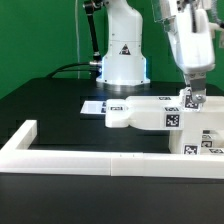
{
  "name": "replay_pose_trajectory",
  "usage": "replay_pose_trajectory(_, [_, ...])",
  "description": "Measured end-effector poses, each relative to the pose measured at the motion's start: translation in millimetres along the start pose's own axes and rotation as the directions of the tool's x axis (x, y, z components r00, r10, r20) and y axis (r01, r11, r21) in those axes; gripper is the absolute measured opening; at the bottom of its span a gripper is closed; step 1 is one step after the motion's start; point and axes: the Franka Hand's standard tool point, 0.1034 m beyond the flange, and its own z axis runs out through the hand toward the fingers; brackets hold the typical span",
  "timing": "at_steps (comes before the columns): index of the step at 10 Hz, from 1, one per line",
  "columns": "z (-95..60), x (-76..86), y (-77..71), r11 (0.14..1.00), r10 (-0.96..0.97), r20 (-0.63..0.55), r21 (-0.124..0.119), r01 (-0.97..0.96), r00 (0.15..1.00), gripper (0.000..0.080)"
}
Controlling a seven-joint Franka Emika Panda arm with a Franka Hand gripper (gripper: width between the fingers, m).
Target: Assemble chair
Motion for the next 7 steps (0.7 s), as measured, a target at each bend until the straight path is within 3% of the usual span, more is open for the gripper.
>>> replay_pose_trajectory(4, [0.2, -0.1, 0.7, 0.944, -0.329, 0.002, -0.006, 0.329, 0.944, 0.0649])
replay_pose_trajectory(5, [-1.1, -2.0, 2.5, 0.906, -0.421, 0.013, -0.040, 0.421, 0.907, 0.0649])
replay_pose_trajectory(7, [-3.0, -0.8, 0.0, 0.771, -0.635, 0.010, -0.056, 0.634, 0.772, 0.0649])
